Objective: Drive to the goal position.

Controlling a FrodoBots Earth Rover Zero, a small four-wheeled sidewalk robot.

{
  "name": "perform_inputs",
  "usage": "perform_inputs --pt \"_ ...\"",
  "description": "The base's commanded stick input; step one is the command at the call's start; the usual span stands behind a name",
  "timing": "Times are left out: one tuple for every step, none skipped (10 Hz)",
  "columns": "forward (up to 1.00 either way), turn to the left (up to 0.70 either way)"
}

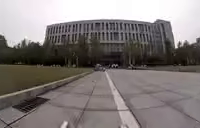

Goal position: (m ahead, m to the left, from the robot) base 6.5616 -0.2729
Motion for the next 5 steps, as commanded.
perform_inputs --pt "0.70 -0.30" --pt "0.70 -0.10" --pt "0.70 -0.05" --pt "0.70 0.00" --pt "0.70 0.00"
